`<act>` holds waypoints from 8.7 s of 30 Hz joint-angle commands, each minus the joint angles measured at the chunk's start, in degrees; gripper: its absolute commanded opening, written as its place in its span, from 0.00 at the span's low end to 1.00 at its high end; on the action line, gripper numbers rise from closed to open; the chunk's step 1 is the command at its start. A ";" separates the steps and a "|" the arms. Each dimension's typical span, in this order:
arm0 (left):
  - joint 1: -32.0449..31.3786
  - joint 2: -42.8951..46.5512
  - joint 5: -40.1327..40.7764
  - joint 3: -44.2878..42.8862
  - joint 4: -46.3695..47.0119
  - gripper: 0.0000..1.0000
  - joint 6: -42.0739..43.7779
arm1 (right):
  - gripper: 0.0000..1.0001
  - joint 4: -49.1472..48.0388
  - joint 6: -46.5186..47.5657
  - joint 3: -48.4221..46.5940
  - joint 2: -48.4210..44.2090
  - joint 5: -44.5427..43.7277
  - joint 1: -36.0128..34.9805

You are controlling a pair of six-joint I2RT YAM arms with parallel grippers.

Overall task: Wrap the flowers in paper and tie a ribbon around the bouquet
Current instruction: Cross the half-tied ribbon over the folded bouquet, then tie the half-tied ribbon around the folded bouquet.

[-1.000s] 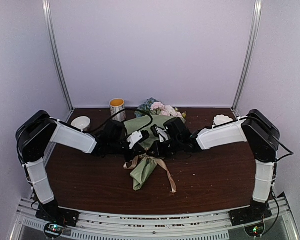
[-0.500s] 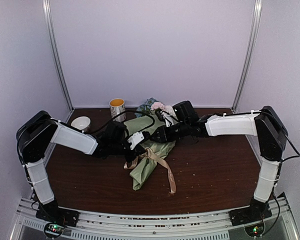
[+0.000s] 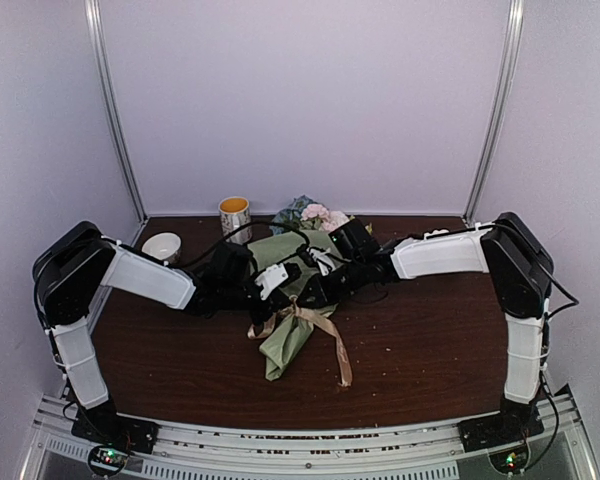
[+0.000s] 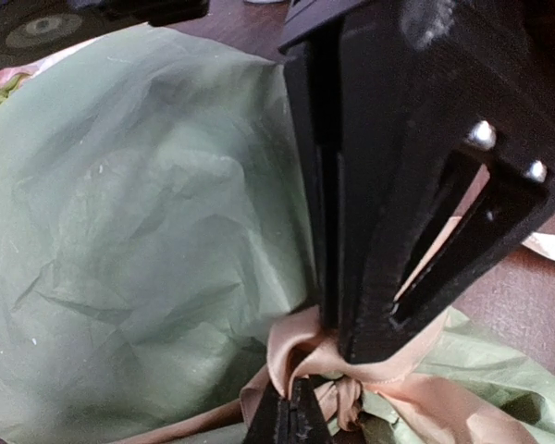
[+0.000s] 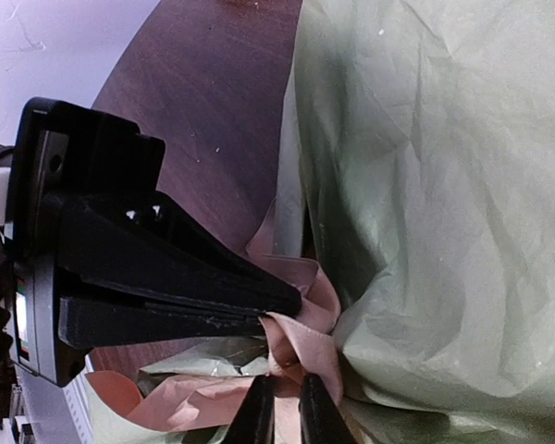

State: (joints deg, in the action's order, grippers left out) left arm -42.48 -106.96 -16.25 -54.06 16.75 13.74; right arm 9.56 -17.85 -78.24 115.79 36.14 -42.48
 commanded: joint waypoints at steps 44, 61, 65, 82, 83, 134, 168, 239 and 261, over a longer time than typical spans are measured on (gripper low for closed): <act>2.27 1.46 -4.94 -0.69 2.14 0.28 -3.58 | 0.00 -4.49 -0.42 2.38 -2.40 -1.29 -0.73; 2.31 -2.33 -7.64 -3.76 2.08 0.21 -4.03 | 0.00 -0.14 5.08 3.13 -5.64 -0.08 -2.62; 2.31 -2.88 -7.68 -3.26 2.82 0.01 -4.15 | 0.00 -0.11 5.04 3.65 -6.03 0.27 -2.61; 1.00 -0.42 0.82 2.83 12.78 0.00 -5.82 | 0.29 1.02 6.12 5.44 -10.74 4.33 3.15; 1.00 -0.32 0.82 3.04 13.10 0.00 -5.78 | 0.29 0.99 6.13 4.48 -10.40 3.90 3.67; 0.99 0.23 0.43 3.63 13.94 0.14 -7.10 | 0.00 7.24 6.11 -8.95 5.47 8.63 1.62; 0.99 2.69 -4.43 2.69 7.17 0.00 -2.05 | 0.00 1.75 5.54 -3.32 -1.66 5.21 3.54; 0.95 0.69 -3.05 6.43 20.67 0.00 -9.05 | 0.16 1.83 -0.43 -8.25 5.18 10.13 2.60; 0.99 0.76 -4.62 6.74 21.90 0.00 -10.83 | 0.00 2.50 0.14 -9.34 6.20 9.97 1.63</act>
State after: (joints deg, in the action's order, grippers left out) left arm -41.45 -108.20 -19.62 -48.10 35.18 3.79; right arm 13.43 -18.02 -86.30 122.15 46.48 -40.45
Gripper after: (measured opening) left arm 0.007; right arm 0.018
